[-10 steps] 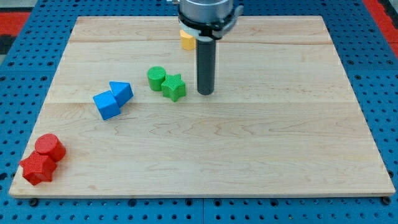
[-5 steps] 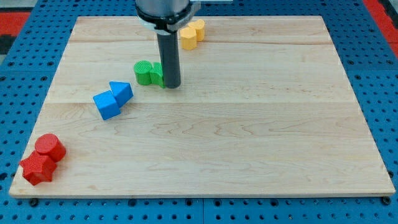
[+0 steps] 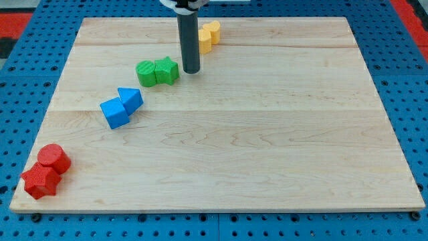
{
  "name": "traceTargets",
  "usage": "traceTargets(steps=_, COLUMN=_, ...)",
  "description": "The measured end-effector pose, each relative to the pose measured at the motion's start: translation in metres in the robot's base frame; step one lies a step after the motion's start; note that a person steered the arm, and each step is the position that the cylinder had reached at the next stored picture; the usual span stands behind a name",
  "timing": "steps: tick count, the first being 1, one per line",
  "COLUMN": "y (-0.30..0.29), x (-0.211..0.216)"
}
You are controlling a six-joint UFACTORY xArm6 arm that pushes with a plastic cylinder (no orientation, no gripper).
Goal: Move the green star along with green circle to the center left
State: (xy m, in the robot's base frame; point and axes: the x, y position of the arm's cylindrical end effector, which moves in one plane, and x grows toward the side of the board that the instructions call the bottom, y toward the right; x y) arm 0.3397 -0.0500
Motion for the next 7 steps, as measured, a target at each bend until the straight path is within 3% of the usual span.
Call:
traceTargets(steps=2, y=-0.060, x=0.000)
traceTargets(steps=5, y=-0.034, x=0.008)
traceTargets(steps=7, y=-0.052, x=0.031)
